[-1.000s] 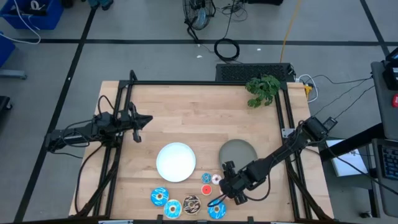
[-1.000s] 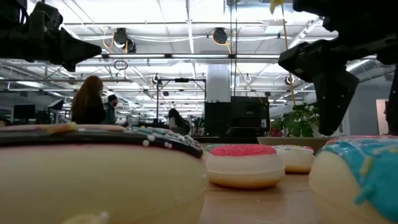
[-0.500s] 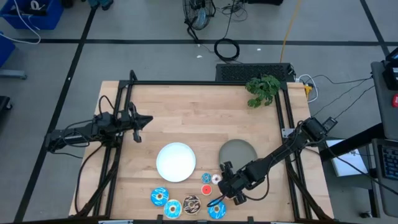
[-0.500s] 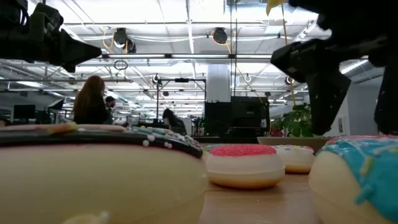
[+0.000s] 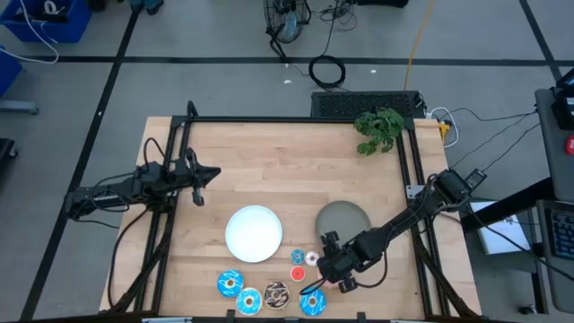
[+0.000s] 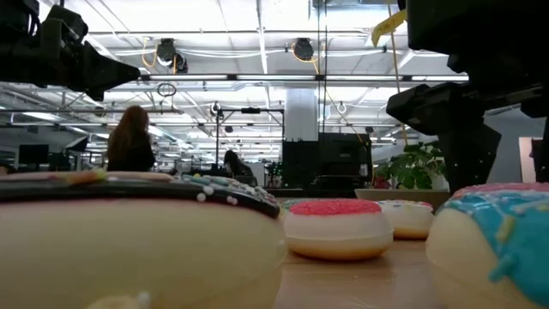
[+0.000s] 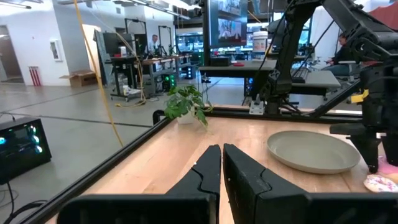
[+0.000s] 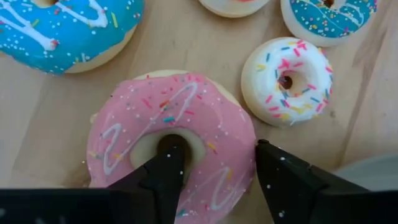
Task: Pick & Place donuts
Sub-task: Put the large pink donut on the gray plate
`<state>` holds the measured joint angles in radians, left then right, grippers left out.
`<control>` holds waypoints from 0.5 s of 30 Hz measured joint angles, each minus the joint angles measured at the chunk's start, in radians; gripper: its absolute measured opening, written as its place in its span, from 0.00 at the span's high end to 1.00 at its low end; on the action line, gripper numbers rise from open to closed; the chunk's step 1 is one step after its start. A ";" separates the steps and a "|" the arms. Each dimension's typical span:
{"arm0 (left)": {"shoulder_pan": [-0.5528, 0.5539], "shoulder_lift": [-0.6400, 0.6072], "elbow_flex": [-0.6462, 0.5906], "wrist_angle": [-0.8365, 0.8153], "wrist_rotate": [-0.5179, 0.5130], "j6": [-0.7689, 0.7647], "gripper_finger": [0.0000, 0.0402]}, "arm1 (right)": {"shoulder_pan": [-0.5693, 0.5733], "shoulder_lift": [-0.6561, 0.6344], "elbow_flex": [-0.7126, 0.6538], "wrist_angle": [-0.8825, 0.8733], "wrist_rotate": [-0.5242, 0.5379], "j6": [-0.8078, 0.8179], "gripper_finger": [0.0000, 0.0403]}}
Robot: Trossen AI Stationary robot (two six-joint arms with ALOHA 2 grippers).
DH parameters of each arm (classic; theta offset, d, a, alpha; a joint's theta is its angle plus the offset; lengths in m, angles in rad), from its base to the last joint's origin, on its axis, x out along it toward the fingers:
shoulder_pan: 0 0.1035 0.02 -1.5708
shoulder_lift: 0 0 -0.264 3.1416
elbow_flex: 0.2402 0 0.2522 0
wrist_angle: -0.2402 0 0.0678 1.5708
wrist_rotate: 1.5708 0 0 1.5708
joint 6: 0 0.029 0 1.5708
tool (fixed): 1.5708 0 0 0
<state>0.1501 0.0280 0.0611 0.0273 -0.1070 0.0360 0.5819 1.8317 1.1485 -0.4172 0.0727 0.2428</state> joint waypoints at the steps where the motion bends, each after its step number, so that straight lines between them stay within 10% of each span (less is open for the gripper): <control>1: 0.000 0.000 0.000 0.000 0.000 0.000 0.94 | 0.000 0.000 -0.009 0.014 -0.005 0.001 0.56; 15: 0.000 0.000 0.000 -0.001 0.000 0.000 0.94 | 0.000 -0.040 -0.060 0.109 -0.057 -0.001 0.81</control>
<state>0.1501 0.0280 0.0609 0.0266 -0.1070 0.0365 0.5819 1.7916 1.0886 -0.3086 0.0153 0.2418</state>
